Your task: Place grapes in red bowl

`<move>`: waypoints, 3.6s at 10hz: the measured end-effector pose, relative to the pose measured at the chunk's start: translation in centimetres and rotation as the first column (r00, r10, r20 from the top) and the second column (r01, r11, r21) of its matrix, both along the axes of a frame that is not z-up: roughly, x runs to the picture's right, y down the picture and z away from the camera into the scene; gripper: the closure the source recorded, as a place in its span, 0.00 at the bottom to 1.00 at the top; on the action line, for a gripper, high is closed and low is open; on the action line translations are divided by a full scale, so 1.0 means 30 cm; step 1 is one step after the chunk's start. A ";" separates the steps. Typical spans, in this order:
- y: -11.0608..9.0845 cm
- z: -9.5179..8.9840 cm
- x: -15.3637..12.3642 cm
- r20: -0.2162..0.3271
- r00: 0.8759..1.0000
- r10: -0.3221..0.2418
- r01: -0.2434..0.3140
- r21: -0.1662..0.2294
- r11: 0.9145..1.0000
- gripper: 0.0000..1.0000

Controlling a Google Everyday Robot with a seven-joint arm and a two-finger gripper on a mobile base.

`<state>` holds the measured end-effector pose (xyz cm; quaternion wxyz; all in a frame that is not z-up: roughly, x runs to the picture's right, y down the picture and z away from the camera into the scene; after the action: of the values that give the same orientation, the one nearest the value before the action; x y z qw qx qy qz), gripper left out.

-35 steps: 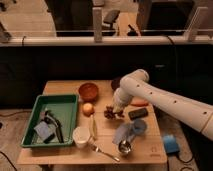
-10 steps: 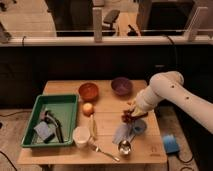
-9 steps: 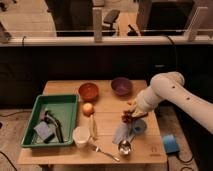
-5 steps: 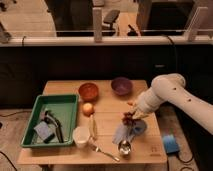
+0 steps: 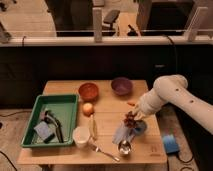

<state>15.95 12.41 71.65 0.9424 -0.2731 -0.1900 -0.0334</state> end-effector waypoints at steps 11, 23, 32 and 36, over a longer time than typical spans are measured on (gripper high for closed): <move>-0.201 0.035 -0.061 -0.011 0.990 -0.139 0.139 0.082 0.987 0.99; -0.352 0.148 -0.194 0.040 0.942 -0.333 0.326 0.131 0.936 0.99; -0.426 0.185 -0.338 0.075 0.903 -0.424 0.410 0.146 0.900 0.99; -0.455 0.214 -0.409 0.081 0.891 -0.446 0.433 0.135 0.891 0.99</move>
<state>3.70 -1.24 78.07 0.9124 -0.2529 -0.1727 -0.2716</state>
